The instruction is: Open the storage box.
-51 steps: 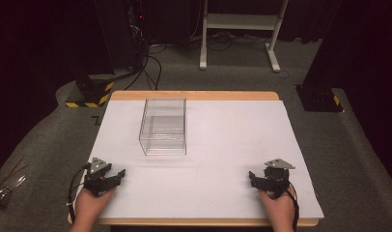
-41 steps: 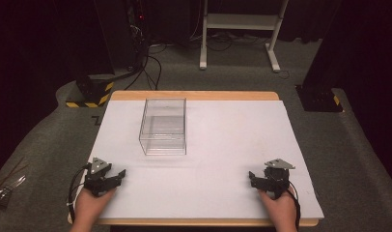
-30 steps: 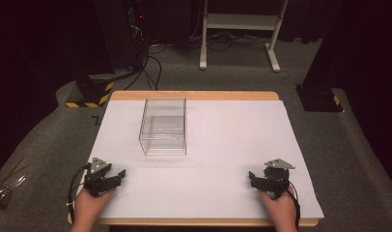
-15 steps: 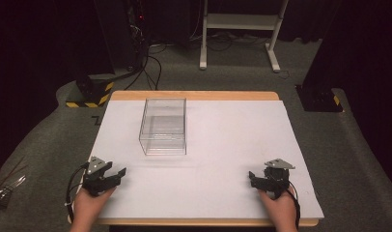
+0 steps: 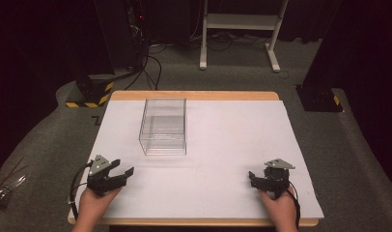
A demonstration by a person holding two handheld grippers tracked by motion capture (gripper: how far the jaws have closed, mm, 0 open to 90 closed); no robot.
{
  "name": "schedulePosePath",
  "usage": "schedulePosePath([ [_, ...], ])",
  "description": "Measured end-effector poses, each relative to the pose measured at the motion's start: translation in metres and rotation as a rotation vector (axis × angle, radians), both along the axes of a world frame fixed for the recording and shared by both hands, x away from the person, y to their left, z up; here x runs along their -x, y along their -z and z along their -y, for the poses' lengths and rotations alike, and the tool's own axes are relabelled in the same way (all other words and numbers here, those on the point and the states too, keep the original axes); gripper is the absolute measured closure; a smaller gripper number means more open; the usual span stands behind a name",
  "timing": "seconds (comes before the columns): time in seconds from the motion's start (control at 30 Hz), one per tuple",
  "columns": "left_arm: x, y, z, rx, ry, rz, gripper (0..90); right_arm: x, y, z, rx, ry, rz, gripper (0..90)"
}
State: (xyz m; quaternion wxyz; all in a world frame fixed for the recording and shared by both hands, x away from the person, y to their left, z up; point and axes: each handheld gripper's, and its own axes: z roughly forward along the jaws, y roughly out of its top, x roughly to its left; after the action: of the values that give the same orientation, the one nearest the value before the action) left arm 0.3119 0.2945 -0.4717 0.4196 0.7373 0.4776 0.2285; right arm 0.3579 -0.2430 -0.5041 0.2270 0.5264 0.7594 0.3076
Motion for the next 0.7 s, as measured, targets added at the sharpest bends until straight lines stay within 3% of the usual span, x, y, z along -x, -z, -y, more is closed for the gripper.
schedulePosePath([
  [0.27,-0.001,-0.005,0.01,0.015,0.028,0.023,32.9,0.0,0.0,0.0,0.001,-0.002,0.003,12.3],
  [0.33,0.0,-0.007,0.013,0.054,0.042,0.022,31.8,0.0,0.0,0.0,0.001,-0.002,0.0,12.3],
  [0.43,0.0,-0.009,0.016,0.077,0.06,0.025,30.8,0.0,0.0,0.0,0.002,-0.002,0.0,12.3],
  [0.7,-0.006,-0.014,0.03,0.073,0.107,0.035,33.8,0.0,0.0,0.0,0.001,-0.003,0.0,12.3],
])
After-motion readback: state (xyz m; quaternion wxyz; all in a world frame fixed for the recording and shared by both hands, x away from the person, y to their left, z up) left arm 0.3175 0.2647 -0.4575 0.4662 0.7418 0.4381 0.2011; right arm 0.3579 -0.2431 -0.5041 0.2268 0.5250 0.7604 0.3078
